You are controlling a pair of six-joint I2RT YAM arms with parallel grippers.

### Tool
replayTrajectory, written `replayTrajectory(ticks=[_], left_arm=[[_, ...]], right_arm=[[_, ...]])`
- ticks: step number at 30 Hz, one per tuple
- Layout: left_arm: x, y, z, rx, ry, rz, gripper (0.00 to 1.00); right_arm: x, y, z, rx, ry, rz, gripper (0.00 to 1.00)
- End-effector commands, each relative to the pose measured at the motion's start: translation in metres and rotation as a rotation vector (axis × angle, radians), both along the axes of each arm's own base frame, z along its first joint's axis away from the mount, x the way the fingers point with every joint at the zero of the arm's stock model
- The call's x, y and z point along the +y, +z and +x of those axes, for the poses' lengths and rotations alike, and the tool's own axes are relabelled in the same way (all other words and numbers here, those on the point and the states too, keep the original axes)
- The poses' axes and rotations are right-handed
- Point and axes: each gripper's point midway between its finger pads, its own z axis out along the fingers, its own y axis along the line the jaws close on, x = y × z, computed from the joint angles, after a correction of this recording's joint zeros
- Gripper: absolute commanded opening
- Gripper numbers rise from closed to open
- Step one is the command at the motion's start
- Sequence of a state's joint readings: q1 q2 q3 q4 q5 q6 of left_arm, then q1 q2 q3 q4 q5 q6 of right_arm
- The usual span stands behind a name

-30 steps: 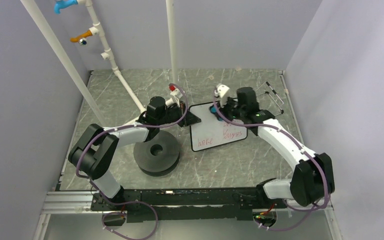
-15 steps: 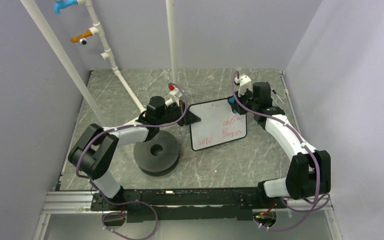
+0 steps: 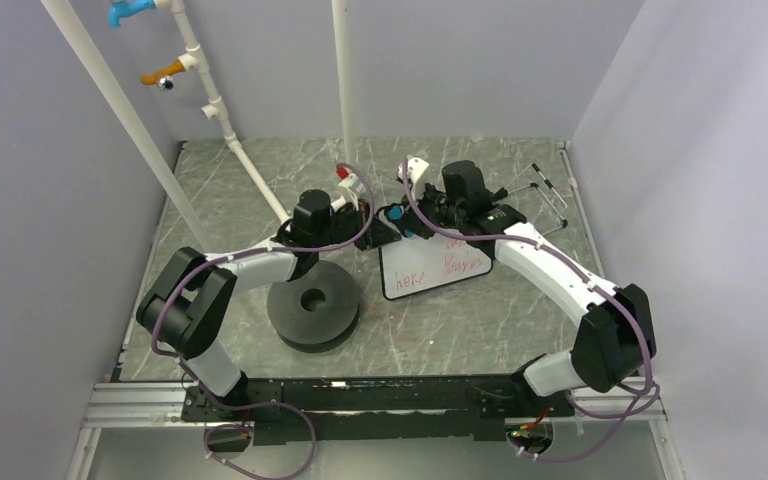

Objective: Erase the whiteboard
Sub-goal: Erase the whiteboard at the center of the board.

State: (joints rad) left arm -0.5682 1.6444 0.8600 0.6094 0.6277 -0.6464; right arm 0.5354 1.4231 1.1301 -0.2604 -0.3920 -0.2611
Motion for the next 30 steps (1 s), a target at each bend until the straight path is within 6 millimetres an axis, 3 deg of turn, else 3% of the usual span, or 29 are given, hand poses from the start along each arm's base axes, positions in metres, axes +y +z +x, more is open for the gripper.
replayTrajectory(ticks=[1, 5, 8, 13, 18, 20, 22, 26, 30], left_arm=[[-0.014, 0.063, -0.009, -0.188, -0.082, -0.106, 0.00], [-0.009, 0.064, -0.006, -0.197, -0.066, -0.097, 0.00], [-0.005, 0.066, -0.004, -0.203, -0.060, -0.098, 0.00], [0.002, 0.067, 0.000, -0.227, -0.057, -0.070, 0.00], [0.007, 0.071, 0.004, -0.252, -0.060, -0.050, 0.00], [0.007, 0.073, 0.004, -0.257, -0.066, -0.048, 0.00], [0.007, 0.074, 0.003, -0.259, -0.075, -0.051, 0.00], [0.007, 0.073, -0.001, -0.260, -0.088, -0.052, 0.00], [0.007, 0.071, -0.004, -0.262, -0.097, -0.053, 0.00]], right_arm=[[-0.030, 0.004, 0.019, -0.008, -0.117, 0.011, 0.00], [-0.102, -0.015, 0.036, 0.023, -0.286, -0.022, 0.00], [-0.132, -0.040, 0.024, 0.007, -0.250, -0.139, 0.00], [-0.139, -0.071, -0.006, -0.125, -0.053, -0.274, 0.00], [-0.117, -0.097, -0.047, -0.136, 0.200, -0.330, 0.00], [-0.112, -0.108, -0.054, -0.132, 0.224, -0.364, 0.00], [-0.112, -0.099, -0.037, -0.148, 0.138, -0.359, 0.00], [-0.125, -0.061, 0.007, -0.206, -0.120, -0.315, 0.00], [-0.141, -0.028, 0.035, -0.256, -0.321, -0.241, 0.00]])
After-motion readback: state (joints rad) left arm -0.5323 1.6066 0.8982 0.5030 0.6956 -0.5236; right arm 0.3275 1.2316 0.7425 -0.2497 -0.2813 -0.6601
